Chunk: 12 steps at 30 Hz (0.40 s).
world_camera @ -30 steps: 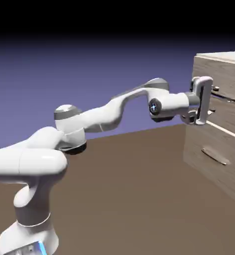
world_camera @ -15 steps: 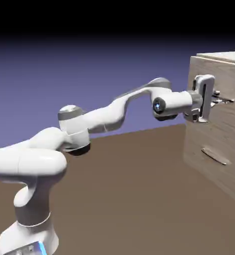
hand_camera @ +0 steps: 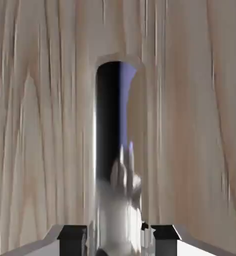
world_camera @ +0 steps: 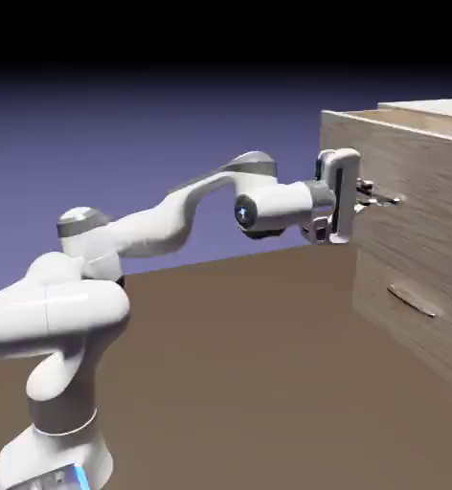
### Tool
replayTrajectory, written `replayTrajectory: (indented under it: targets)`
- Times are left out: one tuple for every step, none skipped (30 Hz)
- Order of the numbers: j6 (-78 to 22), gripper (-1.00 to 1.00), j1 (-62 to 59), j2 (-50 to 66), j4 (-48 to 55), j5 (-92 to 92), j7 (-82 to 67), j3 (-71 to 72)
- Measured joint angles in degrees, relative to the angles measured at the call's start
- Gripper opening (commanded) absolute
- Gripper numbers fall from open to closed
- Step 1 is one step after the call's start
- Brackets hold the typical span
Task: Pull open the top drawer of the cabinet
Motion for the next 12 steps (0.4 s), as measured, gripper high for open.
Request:
replayTrajectory:
  targets:
    - [-0.4,-1.00,1.7,0.2,-2.1,-0.3,-0.1,0.0]
    - [-0.7,-1.00,3.5,0.3,-4.2,-0.7,-0.2,-0.1]
    - [-1.0,-1.00,5.3,0.5,-6.2,-1.0,-0.3,-0.1]
    - [-1.3,-1.00,7.2,0.7,-8.3,-1.4,-0.4,-0.2]
    - [-1.5,-1.00,9.1,0.9,-10.4,-1.9,-0.4,-0.3]
    - [-1.6,-1.00,11.0,1.1,-12.5,-2.4,-0.4,-0.3]
    - [-1.7,-1.00,13.1,1.3,-14.5,-3.0,-0.4,-0.5]
    - [-1.8,-1.00,15.2,1.5,-16.6,-3.6,-0.4,-0.6]
    - [-1.7,1.00,16.7,1.6,-18.1,-4.0,-0.4,-0.7]
    - [-1.8,1.00,16.7,1.6,-18.1,-4.2,-0.3,-0.7]
    - [-1.8,1.00,16.7,1.6,-18.1,-4.2,-0.3,-0.7]
    - [-1.5,1.00,18.8,1.7,-19.8,-4.9,-0.3,-0.8]
